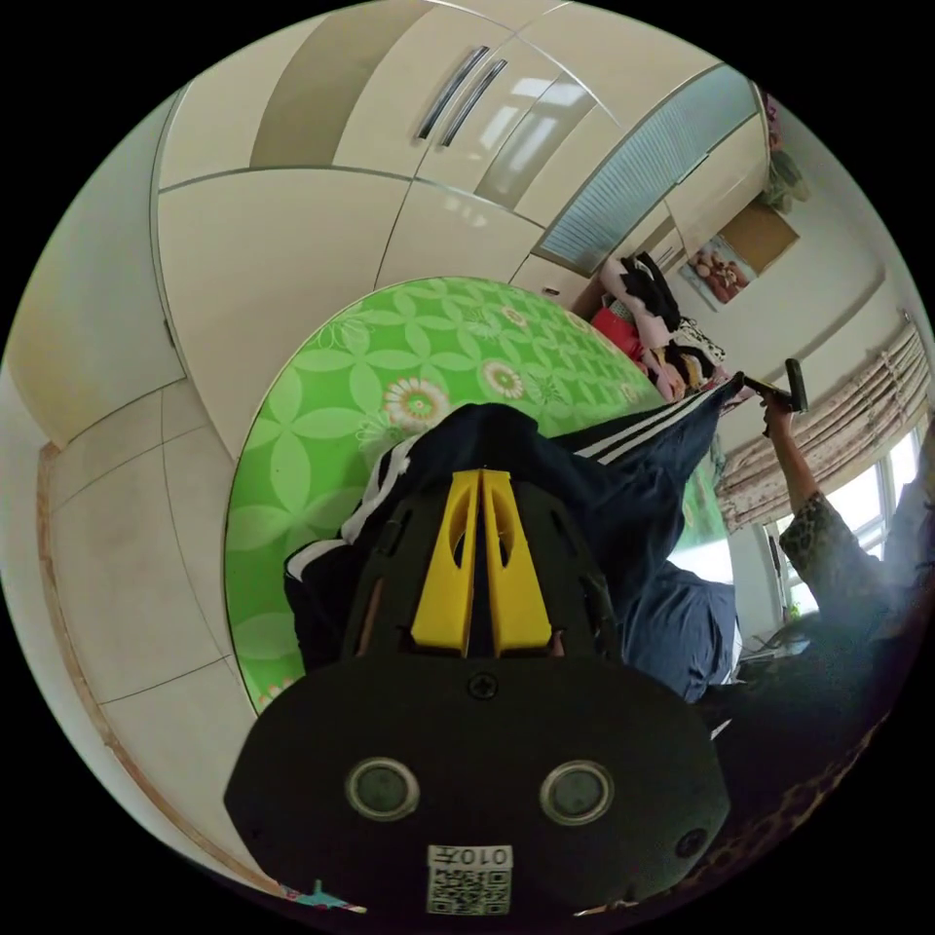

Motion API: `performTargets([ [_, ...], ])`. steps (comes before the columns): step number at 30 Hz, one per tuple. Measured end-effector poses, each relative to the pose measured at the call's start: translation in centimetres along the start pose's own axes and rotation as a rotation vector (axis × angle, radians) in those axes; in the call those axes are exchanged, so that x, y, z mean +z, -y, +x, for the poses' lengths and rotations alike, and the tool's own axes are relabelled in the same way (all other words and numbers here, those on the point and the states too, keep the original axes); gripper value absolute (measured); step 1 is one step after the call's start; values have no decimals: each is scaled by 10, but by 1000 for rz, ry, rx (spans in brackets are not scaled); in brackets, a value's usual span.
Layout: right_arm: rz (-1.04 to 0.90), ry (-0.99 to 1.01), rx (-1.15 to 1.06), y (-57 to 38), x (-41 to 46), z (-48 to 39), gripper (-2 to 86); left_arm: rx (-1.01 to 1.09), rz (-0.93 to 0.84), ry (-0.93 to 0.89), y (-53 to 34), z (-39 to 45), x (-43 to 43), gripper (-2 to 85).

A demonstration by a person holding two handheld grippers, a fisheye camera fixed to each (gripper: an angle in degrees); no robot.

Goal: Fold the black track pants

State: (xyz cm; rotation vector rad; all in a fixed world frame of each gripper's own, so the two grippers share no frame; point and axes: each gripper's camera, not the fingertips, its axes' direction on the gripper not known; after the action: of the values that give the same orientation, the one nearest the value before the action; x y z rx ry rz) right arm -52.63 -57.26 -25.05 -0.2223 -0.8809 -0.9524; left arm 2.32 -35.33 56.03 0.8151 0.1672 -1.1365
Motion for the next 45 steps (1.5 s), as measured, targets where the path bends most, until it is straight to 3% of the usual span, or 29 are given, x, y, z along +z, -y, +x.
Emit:
performTargets([
  [6, -91, -69, -37, -7, 10, -13, 26, -23, 44, 75, -3, 1, -4, -1],
  [12, -146, -52, 21, -13, 1, 10, 26, 198, 20, 0, 20, 36, -4, 3],
  [16, -153, -48, 100, -15, -13, 30, 27, 326, -79, 185, 51, 60, 27, 5],
  [20, 49, 256, 324, -23, -63, 99, 29, 332, -132, 180, 34, 57, 52, 2],
  [22, -15, 339, 488, -28, -48, 139, 33, 340, -126, 183, 14, 55, 60, -1],
  [23, -88, 264, 492, -28, -36, 147, 34, 325, -129, 189, 10, 53, 61, -1],
  [25, -230, 40, 439, -25, -13, 143, 37, 313, -78, 168, -4, 52, 54, -2],
  [27, -375, 90, 334, -22, 24, 128, 42, 282, -58, 124, -6, 50, 50, -2],
  [33, -293, 68, 264, -21, 33, 100, 42, 258, -64, 158, 2, 57, 50, 4],
  [37, -144, -28, 148, -19, 6, 80, 33, 114, 19, 193, 9, 42, 27, 23],
  [40, -147, 207, -26, -20, 2, 53, 26, 99, -25, 85, 15, 39, 32, 48],
  [42, -133, 518, -237, -29, -1, 16, 33, 121, -44, 129, 18, 48, 39, 65],
  [45, -187, 698, -456, -41, 0, -43, 65, 166, -54, 109, 30, 67, 40, 89],
])
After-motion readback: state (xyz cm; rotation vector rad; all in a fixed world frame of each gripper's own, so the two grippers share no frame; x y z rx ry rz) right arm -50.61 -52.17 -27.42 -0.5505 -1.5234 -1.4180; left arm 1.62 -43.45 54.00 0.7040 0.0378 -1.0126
